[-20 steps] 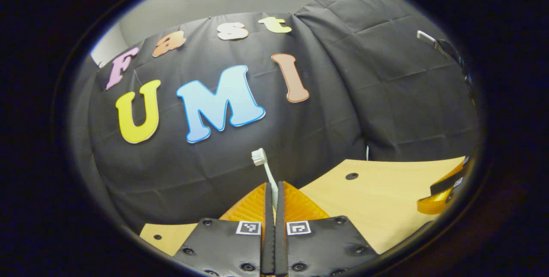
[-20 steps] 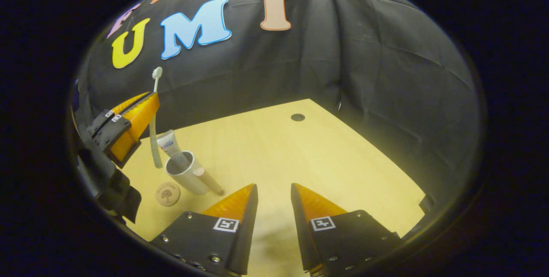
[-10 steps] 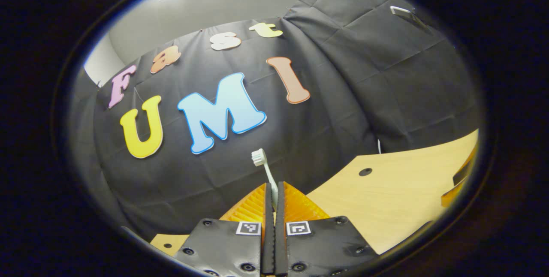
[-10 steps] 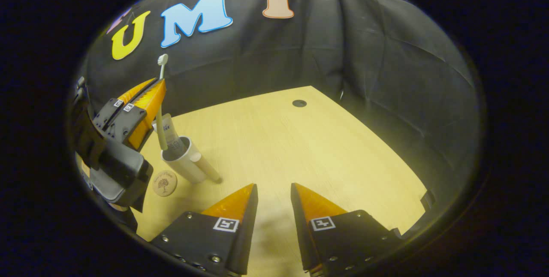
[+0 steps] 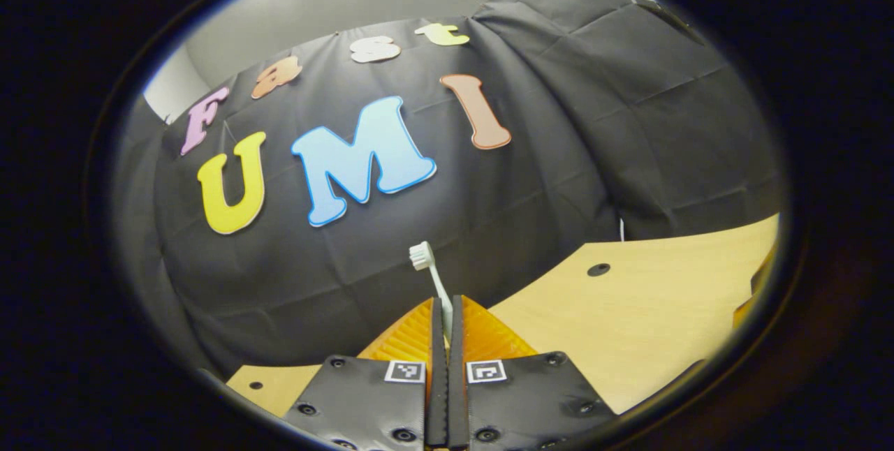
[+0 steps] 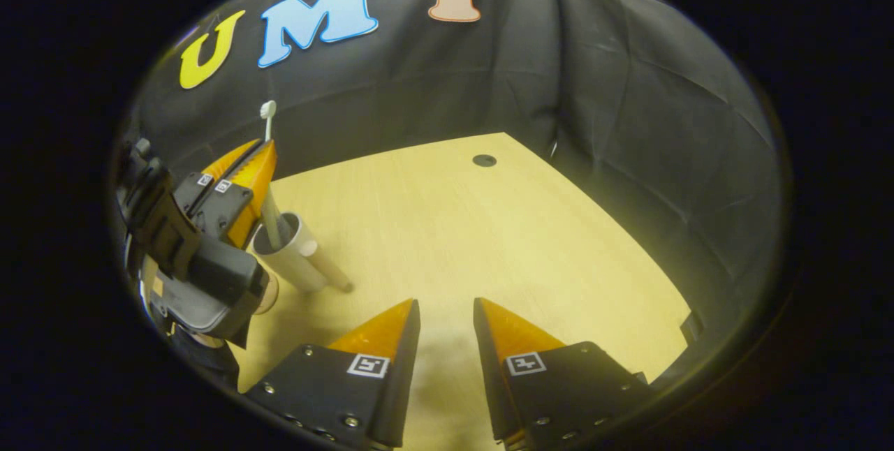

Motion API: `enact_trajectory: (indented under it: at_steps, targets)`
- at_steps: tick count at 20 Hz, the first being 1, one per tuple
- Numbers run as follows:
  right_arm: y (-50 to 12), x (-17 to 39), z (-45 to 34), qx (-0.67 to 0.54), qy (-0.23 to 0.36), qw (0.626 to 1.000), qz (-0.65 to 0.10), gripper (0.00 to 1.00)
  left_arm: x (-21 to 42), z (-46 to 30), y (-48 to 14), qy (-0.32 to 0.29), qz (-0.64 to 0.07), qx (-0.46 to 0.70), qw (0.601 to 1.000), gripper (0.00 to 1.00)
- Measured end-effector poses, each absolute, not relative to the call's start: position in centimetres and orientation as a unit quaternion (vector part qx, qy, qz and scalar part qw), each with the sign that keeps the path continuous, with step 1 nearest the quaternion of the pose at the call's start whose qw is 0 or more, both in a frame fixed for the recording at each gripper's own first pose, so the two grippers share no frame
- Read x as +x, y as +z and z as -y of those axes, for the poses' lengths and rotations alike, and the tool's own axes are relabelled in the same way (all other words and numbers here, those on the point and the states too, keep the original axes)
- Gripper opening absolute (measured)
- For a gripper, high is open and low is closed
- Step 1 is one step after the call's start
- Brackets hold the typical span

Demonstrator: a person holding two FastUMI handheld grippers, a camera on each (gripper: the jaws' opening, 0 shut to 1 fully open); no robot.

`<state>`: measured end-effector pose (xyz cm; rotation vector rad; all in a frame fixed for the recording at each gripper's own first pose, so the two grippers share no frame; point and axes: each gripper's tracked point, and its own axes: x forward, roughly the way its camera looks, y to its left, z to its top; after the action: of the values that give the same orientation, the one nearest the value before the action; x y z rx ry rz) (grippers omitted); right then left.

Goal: Put the toothbrush and toothpaste on the desktop into the cup, then pick up the cup and place it on the coaster on the desktop.

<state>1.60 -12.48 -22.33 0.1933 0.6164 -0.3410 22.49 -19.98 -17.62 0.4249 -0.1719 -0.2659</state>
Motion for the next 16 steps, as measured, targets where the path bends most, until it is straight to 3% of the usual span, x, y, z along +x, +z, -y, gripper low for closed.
enact_trajectory:
  at_steps: [4, 8, 9, 14, 15, 16]
  targets:
    - [-22.4, 1.8, 12.2, 0.095, -0.164, 0.934, -0.304, 0.46, 22.4, 20.0, -18.5, -0.133, 0.071, 0.198, 0.968, 0.07]
    - [-22.2, 2.0, 11.9, 0.097, -0.159, 0.935, -0.303, 0.46, 22.2, 19.5, -18.2, -0.13, 0.07, 0.191, 0.97, 0.18]
    - [-22.2, 2.1, 11.8, 0.098, -0.157, 0.935, -0.302, 0.46, 22.1, 19.4, -18.2, -0.13, 0.068, 0.188, 0.971, 0.38]
    - [-22.0, 2.4, 11.4, 0.104, -0.153, 0.936, -0.299, 0.46, 21.7, 18.4, -18.1, -0.124, 0.063, 0.187, 0.972, 0.42]
    - [-21.8, 2.3, 11.3, 0.106, -0.152, 0.936, -0.298, 0.46, 21.5, 18.1, -17.8, -0.122, 0.067, 0.186, 0.973, 0.33]
    - [-21.8, 2.4, 11.2, 0.109, -0.151, 0.937, -0.297, 0.46, 21.4, 18.0, -17.2, -0.122, 0.073, 0.182, 0.973, 0.55]
